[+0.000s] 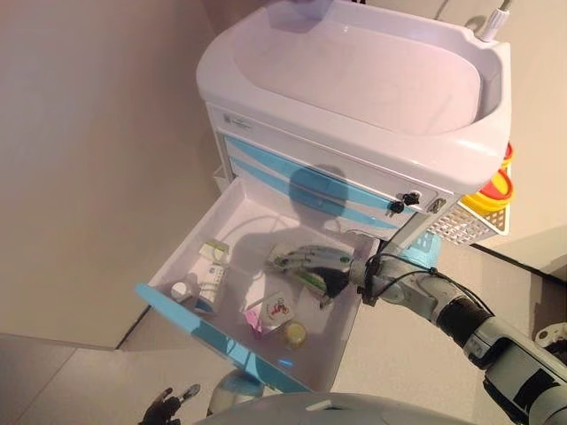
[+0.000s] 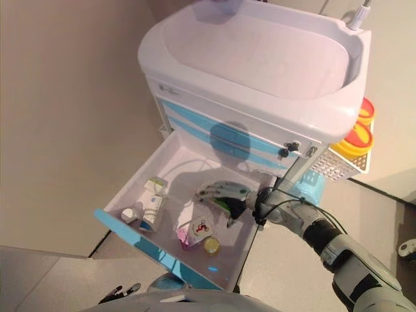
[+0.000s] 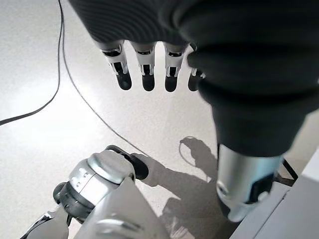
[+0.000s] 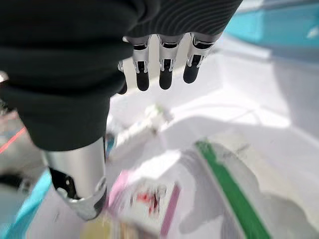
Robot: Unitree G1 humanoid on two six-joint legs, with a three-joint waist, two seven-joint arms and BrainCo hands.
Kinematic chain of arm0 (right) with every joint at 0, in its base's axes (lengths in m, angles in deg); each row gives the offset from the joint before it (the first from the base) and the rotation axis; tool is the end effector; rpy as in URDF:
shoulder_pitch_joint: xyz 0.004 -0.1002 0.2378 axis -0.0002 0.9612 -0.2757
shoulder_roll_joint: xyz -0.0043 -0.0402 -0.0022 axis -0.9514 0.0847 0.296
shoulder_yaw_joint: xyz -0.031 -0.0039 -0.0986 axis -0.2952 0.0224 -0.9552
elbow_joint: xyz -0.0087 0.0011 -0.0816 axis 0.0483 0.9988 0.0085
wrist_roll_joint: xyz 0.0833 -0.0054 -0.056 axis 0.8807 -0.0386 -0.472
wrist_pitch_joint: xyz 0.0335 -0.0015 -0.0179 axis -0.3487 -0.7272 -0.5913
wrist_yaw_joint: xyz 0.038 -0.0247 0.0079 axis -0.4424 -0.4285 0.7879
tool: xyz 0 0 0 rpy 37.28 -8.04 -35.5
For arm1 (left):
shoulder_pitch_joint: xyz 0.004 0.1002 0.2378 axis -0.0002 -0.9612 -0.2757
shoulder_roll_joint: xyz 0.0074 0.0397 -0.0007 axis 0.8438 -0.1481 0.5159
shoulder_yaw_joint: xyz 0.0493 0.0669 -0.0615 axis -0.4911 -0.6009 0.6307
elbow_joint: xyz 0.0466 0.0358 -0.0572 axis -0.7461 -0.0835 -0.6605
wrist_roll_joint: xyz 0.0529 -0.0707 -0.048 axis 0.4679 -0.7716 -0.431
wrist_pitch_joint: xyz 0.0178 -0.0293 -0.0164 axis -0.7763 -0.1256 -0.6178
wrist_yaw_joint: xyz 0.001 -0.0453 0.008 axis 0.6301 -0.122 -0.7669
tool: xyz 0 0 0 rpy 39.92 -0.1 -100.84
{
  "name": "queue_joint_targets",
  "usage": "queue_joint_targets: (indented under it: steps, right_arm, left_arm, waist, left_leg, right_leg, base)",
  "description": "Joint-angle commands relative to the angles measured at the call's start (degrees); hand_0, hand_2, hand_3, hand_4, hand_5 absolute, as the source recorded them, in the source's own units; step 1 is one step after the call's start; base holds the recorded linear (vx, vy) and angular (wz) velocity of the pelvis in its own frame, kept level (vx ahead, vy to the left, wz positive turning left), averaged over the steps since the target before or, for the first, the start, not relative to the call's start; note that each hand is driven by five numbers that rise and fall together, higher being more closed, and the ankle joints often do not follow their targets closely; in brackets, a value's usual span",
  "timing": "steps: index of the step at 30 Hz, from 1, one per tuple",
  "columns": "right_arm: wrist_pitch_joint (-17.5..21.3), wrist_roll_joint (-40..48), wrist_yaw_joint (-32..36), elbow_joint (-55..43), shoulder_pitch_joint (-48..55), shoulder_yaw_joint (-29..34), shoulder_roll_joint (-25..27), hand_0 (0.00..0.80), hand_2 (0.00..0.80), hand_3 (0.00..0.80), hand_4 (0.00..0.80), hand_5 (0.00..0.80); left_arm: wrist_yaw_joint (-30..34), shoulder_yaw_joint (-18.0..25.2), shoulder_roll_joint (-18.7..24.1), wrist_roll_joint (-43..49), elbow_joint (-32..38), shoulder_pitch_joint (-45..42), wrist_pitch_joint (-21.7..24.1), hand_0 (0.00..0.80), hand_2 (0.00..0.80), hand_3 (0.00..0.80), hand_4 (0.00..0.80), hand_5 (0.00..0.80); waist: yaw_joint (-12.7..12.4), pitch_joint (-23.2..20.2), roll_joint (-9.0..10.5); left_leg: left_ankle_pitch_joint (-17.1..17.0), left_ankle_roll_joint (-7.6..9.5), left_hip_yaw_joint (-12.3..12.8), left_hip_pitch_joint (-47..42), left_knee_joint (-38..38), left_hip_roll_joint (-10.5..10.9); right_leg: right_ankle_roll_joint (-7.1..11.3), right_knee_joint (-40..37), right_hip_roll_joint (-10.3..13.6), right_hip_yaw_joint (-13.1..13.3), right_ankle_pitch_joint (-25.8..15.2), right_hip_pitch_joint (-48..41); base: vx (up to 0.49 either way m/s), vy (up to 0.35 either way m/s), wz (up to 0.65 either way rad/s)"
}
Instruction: Open the drawer and pick up the medicine
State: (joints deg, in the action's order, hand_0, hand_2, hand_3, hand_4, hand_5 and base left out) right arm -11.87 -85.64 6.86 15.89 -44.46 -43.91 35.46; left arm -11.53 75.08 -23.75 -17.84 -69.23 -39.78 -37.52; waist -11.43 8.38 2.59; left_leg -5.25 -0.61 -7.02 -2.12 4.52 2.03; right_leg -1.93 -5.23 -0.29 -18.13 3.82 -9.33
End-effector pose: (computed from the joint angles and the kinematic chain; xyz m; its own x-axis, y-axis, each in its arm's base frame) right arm 0.2349 -0.1548 0.0275 0.4030 0.8164 -0.4137 -0.3847 -0.2591 -0.8860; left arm 0.0265 0.2537 -0.1119 0.3527 0.2622 -0.8982 -0.3663 0.9220 0.1253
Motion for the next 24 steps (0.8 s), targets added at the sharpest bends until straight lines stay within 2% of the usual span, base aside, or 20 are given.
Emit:
queue_joint_targets:
  steps: [1, 5, 8, 11, 18, 24]
  right_arm:
    - [2.08, -1.65, -4.75, 1.61, -1.71, -3.95, -0.86, 0.0, 0.0, 0.0, 0.0, 0.0]
    - [2.41, -4.97, -9.42, 5.13, 0.0, -4.88, -1.93, 0.0, 0.0, 0.0, 0.0, 0.0]
    - [1.16, -11.03, -17.6, 7.22, 1.86, -4.65, -3.01, 0.0, 0.0, 0.0, 0.0, 0.0]
    - [-0.74, -16.03, -22.37, 8.5, 3.46, -4.27, -4.5, 0.0, 0.0, 0.0, 0.0, 0.0]
    - [-2.37, -20.06, -26.68, 12.19, 5.12, -4.64, -7.16, 0.0, 0.0, 0.0, 0.0, 0.0]
    - [-1.5, -22.63, -29.87, 14.75, 5.77, -4.76, -7.98, 0.0, 0.0, 0.0, 0.0, 0.0]
  left_arm:
    - [0.45, -3.19, 1.49, 3.55, -2.5, 1.71, 0.06, 0.0, 0.0, 0.0, 0.0, 0.0]
    - [0.7, -3.65, 1.48, 4.43, -2.24, 1.98, 0.84, 0.0, 0.0, 0.0, 0.0, 0.0]
    - [0.88, -3.76, 1.35, 4.53, -1.96, 1.99, 1.18, 0.0, 0.0, 0.0, 0.0, 0.0]
    - [0.75, -3.72, 0.92, 4.6, -1.83, 1.96, 1.64, 0.0, 0.0, 0.0, 0.0, 0.0]
    - [0.8, -4.33, 0.2, 5.26, -1.9, 1.95, 2.24, 0.0, 0.0, 0.0, 0.0, 0.0]
    - [1.31, -4.3, 0.13, 5.86, -2.25, 1.74, 2.68, 0.0, 0.0, 0.0, 0.0, 0.0]
  waist:
    - [-1.85, -1.87, 1.3]
    - [-2.08, -1.87, 1.38]
    - [-2.09, -1.91, 1.22]
    - [-1.97, -1.82, 0.9]
    - [-2.17, -1.72, 0.43]
    - [-2.64, -1.57, 0.27]
  left_leg:
    - [3.7, 0.84, -0.16, 1.05, -0.45, 1.95]
    - [3.68, 0.85, -0.29, 1.03, -0.4, 1.92]
    - [3.65, 0.87, -0.46, 1.13, -0.37, 2.01]
    - [3.63, 0.88, -0.38, 1.32, -0.36, 2.02]
    - [3.47, 0.96, -0.93, 1.85, -0.35, 2.27]
    - [3.23, 0.98, -1.5, 2.15, -0.3, 2.51]
  right_leg:
    - [3.64, 3.73, 2.71, 0.53, -2.28, 4.01]
    - [3.8, 3.58, 2.72, 0.48, -2.48, 3.96]
    - [3.98, 3.45, 2.75, 0.48, -2.65, 4.04]
    - [4.23, 3.18, 2.83, 0.45, -2.91, 4.2]
    - [4.3, 2.84, 2.87, 0.4, -3.13, 4.53]
    - [4.31, 2.66, 2.88, -0.05, -3.26, 4.6]
  base:
    - [0.001, -0.034, 0.01]
    - [0.001, -0.016, 0.0]
    - [0.0, 0.0, 0.0]
    - [0.0, 0.0, 0.0]
    - [0.0, 0.0, 0.0]
    - [0.001, -0.003, 0.03]
